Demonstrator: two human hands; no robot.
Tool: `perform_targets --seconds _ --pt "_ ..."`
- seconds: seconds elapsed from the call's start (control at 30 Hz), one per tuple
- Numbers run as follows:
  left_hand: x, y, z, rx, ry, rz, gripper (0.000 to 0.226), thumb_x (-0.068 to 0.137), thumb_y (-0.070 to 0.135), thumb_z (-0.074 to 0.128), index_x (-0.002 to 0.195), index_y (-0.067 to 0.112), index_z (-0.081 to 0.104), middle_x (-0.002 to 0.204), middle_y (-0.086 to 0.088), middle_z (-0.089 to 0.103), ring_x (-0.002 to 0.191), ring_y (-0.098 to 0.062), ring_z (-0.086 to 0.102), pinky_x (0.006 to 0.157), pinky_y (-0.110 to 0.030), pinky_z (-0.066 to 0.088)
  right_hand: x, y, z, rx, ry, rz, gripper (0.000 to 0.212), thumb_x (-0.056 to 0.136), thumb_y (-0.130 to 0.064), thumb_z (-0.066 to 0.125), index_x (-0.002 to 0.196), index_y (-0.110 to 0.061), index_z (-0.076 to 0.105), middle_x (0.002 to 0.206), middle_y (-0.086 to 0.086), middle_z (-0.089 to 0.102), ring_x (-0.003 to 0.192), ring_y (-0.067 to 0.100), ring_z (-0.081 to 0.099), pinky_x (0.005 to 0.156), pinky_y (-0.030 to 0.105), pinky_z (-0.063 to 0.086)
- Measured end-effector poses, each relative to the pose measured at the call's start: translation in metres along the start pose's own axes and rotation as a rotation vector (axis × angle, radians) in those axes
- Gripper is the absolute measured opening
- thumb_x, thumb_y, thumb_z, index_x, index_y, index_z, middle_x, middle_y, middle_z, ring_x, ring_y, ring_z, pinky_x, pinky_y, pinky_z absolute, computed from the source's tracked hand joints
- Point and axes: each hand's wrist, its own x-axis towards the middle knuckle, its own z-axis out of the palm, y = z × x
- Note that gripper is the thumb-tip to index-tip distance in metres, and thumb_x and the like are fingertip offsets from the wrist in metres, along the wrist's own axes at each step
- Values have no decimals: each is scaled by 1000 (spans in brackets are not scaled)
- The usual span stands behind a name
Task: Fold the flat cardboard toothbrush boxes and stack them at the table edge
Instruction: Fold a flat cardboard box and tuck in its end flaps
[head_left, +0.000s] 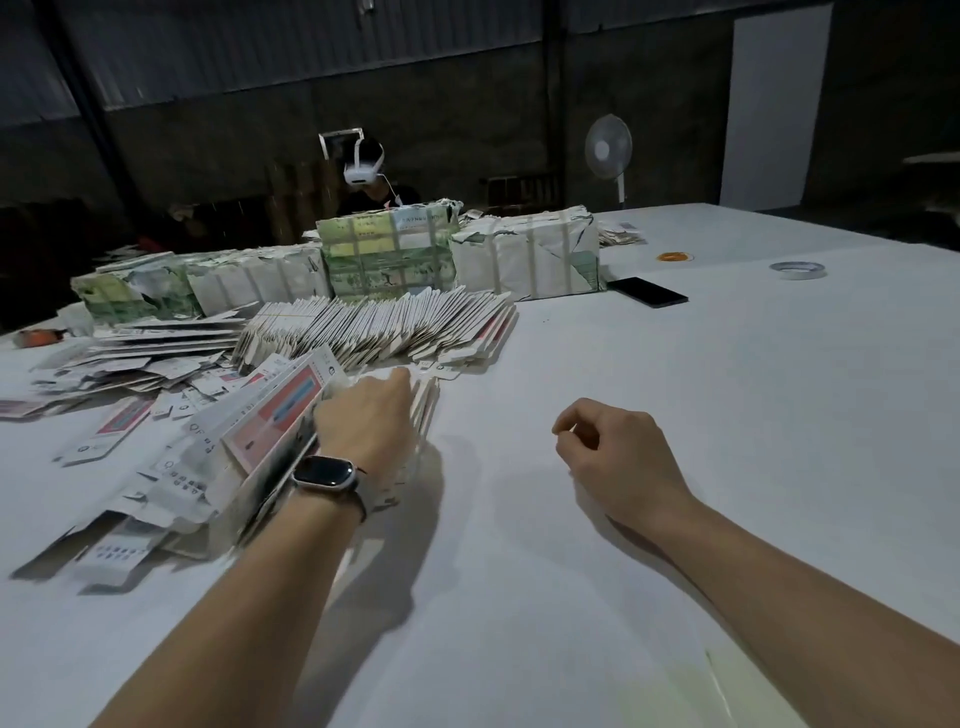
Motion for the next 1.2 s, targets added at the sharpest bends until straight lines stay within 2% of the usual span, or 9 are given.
perform_targets --seconds 0.07,0.17,0.3,0.4,0.5,0.57,0.67,0.9,1.2 --pt "2 -7 -2 19 -30 -24 18 93 13 52 109 20 54 85 -2 54 88 -30 58 66 -36 48 -1 -1 -1 9 -7 5 20 88 -20 59 76 -36 60 61 -11 60 69 15 59 71 35 52" --pt "1 -10 -1 61 -75 -7 5 91 15 53 89 19 51 76 1 49 75 -27 53 64 -32 42 -1 -2 -2 14 -15 1 20 88 -21 59 75 -36 59 61 -11 61 70 14 60 72 35 52" --pt "2 -7 2 100 -99 -9 15 90 18 57 78 18 48 73 2 45 71 -26 54 62 -30 39 -1 -2 -1 20 -19 -1 21 88 -21 59 73 -36 59 60 -12 59 70 14 60 71 34 51" --pt "2 -4 3 102 -115 -28 26 90 25 60 71 18 43 81 1 54 76 -26 57 60 -30 39 -1 -2 -1 14 -22 -5 22 88 -21 60 72 -36 58 58 -14 58 69 13 60 70 32 50" --pt "1 -2 5 100 -87 -22 8 94 14 52 87 17 56 89 -2 58 85 -28 59 65 -33 40 0 -1 0 17 -28 -5 23 87 -21 60 71 -37 58 55 -18 57 65 10 57 66 30 47" --pt "-1 0 6 131 -108 -23 15 95 16 51 105 16 63 94 -2 54 102 -28 58 72 -35 43 0 0 0 15 -32 -6 24 88 -21 60 71 -38 57 56 -24 57 64 9 56 64 29 46" --pt "-5 6 10 175 -153 -8 27 98 21 49 123 17 59 125 -4 57 131 -29 45 89 -39 45 0 1 0 15 -31 -10 23 87 -21 60 70 -37 58 58 -27 57 62 8 55 64 29 45" --pt "-14 23 20 109 -142 163 29 95 16 50 124 17 53 111 -8 67 106 -36 64 68 -33 37 1 3 1 36 -32 -11 21 87 -21 60 72 -35 60 58 -24 58 59 7 54 61 28 43" --pt "-20 33 10 -55 -100 251 33 93 11 51 125 17 53 119 -4 63 105 -33 62 69 -36 44 1 5 2 46 -30 -21 21 87 -20 60 72 -35 60 57 -24 56 58 2 52 59 26 39"
